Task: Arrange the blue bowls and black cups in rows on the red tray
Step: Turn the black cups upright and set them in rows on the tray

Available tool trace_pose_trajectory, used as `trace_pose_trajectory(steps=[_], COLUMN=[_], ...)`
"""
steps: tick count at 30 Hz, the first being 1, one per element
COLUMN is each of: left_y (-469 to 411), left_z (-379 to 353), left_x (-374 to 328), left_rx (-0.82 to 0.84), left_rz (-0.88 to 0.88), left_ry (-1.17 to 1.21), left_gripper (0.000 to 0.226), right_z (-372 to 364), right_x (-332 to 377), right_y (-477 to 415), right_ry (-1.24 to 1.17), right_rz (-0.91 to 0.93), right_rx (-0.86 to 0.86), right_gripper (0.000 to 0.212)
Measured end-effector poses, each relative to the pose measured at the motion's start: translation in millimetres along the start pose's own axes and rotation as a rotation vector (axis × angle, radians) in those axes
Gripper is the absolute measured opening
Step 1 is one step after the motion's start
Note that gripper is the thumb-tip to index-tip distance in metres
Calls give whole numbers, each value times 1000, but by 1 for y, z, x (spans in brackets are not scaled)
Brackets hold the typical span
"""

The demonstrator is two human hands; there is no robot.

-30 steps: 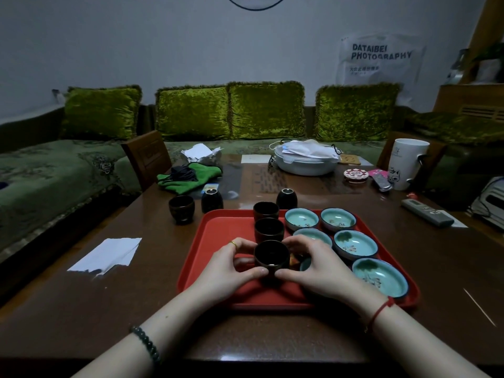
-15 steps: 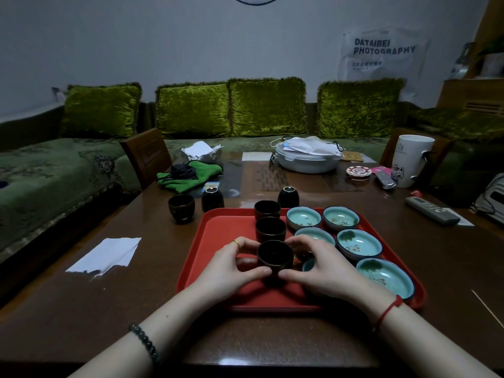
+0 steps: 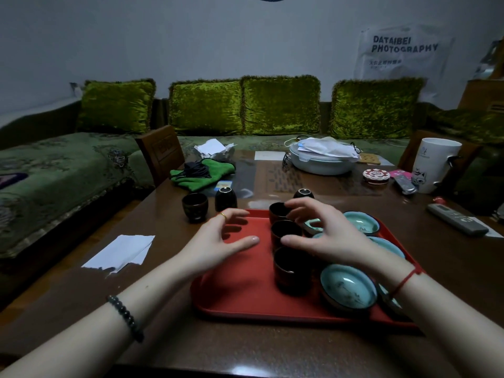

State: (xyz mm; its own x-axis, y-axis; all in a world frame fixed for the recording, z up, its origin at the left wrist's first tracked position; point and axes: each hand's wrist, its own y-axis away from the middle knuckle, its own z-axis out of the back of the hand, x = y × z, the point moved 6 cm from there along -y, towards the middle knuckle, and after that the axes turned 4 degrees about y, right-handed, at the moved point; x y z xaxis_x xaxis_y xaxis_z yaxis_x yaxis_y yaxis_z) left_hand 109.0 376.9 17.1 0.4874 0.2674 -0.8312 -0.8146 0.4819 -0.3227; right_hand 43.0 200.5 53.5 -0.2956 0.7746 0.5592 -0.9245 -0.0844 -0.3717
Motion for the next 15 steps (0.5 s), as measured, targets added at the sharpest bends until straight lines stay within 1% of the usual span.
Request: trace_pose_trajectory(steps=[8, 15], left_y=[-14, -21], left_z=[76, 117], left_x=[26, 70], left_rx=[-195, -261], left_rz=[61, 163], left_ry=[-89, -114], left_gripper=[51, 60], right_z=[-33, -89], right_x=[28, 34], right_y=[-68, -121], right_ry=[-77, -110], right_rz=[22, 8], right_rx=[58, 104], right_gripper=[61, 63])
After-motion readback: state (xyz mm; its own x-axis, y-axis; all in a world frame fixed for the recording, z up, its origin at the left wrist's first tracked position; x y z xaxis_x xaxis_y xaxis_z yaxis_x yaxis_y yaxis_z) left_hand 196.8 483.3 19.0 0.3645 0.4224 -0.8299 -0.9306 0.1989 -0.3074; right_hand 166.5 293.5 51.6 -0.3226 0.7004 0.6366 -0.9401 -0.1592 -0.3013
